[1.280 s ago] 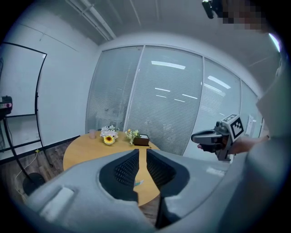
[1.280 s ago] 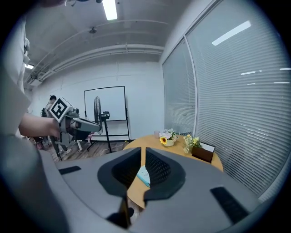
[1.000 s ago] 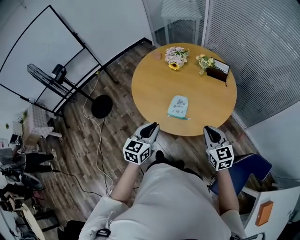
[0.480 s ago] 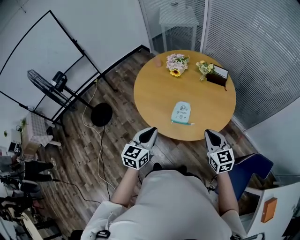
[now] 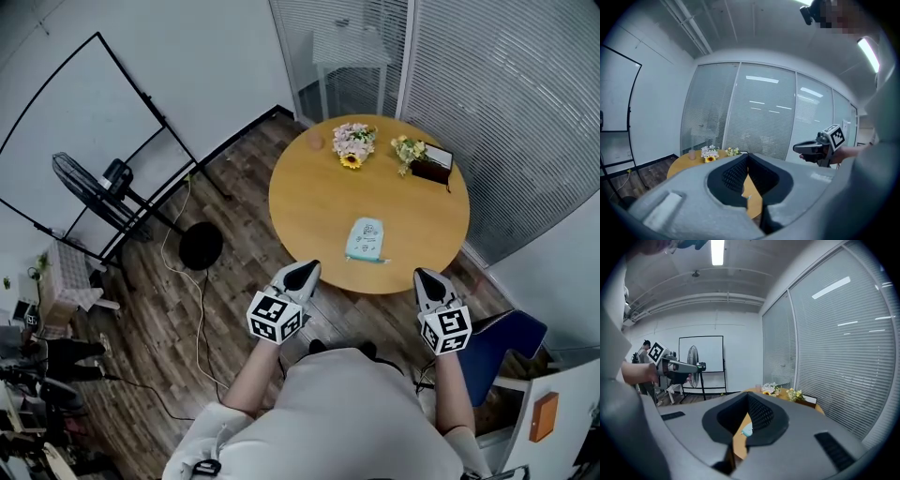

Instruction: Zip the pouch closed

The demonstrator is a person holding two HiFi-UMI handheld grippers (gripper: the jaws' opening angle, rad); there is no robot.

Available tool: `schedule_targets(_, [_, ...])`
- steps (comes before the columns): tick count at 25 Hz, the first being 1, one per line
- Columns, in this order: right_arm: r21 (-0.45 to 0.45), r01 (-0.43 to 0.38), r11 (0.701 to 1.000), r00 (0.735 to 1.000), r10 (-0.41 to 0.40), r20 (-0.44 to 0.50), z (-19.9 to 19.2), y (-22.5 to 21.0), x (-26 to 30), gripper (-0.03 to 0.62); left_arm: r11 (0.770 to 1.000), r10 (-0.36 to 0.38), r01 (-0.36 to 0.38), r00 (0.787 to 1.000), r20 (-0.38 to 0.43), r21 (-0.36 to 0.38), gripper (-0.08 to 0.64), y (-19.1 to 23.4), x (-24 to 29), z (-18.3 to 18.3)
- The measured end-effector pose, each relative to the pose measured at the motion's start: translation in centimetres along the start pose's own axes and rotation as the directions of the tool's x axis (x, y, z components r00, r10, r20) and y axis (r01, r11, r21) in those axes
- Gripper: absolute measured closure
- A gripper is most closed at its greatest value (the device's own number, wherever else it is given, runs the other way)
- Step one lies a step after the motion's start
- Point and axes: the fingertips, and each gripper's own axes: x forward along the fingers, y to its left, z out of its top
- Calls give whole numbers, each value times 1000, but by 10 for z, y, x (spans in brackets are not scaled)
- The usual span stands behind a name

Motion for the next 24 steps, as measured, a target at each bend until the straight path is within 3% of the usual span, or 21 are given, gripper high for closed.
schedule_targets(24, [-13,26,1000,1000,-25,10,10,-4,12,589,1000,-9,9,1000,-4,-2,541,18,13,1])
